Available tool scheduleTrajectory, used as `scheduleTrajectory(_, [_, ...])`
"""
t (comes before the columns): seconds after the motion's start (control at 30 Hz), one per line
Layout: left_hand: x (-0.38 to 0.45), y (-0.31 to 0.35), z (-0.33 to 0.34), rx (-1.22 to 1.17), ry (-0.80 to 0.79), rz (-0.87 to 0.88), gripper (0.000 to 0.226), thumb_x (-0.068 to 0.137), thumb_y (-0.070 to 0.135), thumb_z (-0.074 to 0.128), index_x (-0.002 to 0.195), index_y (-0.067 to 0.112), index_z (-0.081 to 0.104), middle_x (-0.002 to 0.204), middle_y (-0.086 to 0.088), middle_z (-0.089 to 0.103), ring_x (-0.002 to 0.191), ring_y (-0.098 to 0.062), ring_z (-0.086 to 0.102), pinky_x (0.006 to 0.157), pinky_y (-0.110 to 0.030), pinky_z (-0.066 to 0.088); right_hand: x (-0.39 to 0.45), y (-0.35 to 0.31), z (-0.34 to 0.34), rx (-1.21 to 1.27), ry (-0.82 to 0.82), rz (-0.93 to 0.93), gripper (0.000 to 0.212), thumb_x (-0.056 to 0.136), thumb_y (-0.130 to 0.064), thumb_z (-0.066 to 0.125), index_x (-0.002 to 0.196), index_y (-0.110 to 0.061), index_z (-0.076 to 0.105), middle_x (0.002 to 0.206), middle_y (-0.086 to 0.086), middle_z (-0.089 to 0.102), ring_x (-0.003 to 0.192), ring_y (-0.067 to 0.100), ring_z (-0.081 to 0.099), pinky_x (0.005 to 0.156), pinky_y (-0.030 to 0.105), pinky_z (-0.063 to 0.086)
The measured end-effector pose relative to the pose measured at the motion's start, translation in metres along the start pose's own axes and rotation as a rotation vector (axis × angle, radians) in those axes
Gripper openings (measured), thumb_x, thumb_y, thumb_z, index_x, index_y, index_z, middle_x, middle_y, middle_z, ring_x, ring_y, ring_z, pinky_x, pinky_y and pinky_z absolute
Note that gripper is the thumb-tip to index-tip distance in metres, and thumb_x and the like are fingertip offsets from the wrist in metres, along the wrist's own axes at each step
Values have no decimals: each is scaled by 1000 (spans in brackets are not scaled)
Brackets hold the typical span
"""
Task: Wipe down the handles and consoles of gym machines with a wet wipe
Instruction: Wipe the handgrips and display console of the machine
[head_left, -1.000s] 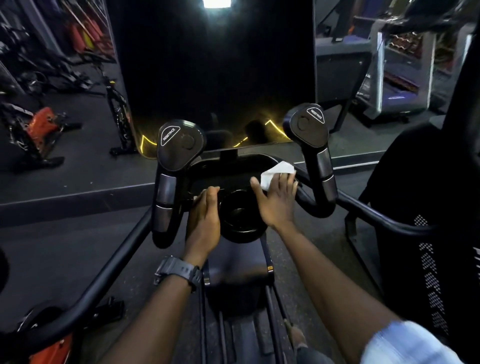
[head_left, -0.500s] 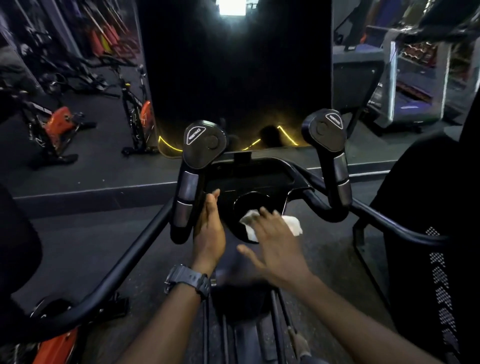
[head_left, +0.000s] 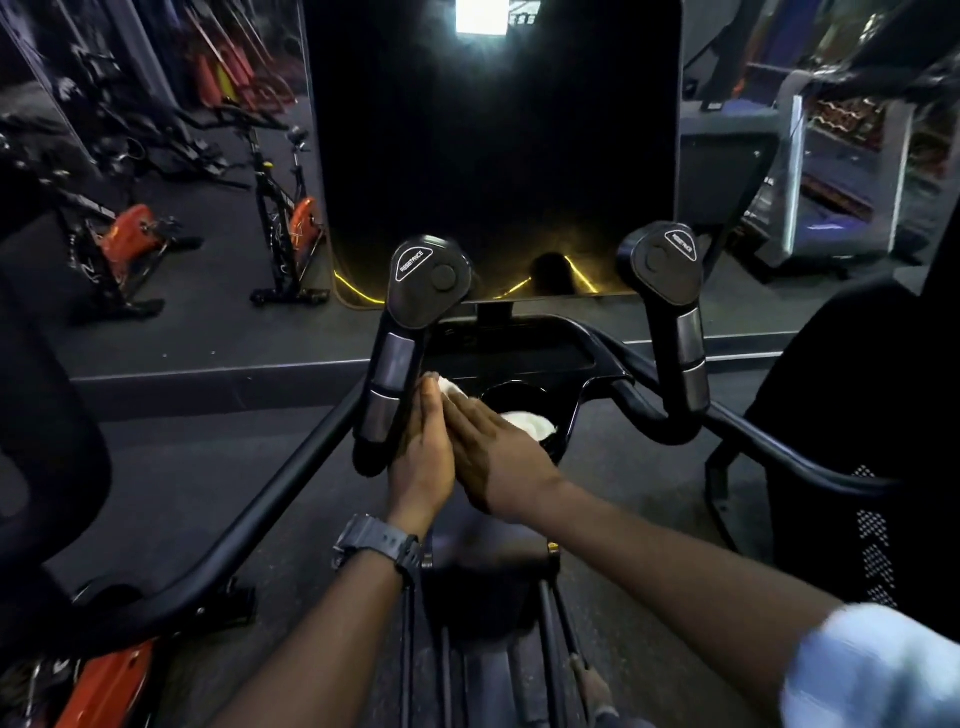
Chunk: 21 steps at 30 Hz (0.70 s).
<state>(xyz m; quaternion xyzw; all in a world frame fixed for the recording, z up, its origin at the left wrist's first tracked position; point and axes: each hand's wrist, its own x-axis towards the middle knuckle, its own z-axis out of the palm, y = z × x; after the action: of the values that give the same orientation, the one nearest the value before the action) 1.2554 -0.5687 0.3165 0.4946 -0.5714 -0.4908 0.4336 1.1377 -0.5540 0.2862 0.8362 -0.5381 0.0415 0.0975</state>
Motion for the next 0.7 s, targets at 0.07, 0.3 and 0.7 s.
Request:
scheduleTrajectory(0.07, [5, 1, 1, 42, -32, -10, 70, 96, 61, 18, 151, 25, 43, 155, 9, 41, 145, -8, 35, 123, -29, 21, -18, 14, 1, 29, 32, 48, 67, 98, -41, 40, 151, 0, 31, 156, 19, 33, 146, 31, 30, 121, 42, 19])
scheduleTrajectory(0.3, [12, -2, 6, 216, -114, 17, 87, 87, 71, 12, 155, 23, 36, 162, 7, 32, 149, -7, 25, 123, -28, 14, -25, 67, -24, 385, -167, 616, 105, 82, -86, 11, 157, -13, 1, 165, 2, -7, 149, 14, -16, 122, 41, -11])
scheduleTrajectory(0.7, [19, -3, 20, 172, -140, 58, 81, 92, 68, 11, 148, 23, 47, 155, 6, 44, 143, -9, 37, 114, -26, 24, -35, 10, -8, 18, 63, 360, 63, 89, -68, 32, 86, -16, 66, 74, 7, 70, 68, 27, 65, 73, 37, 45])
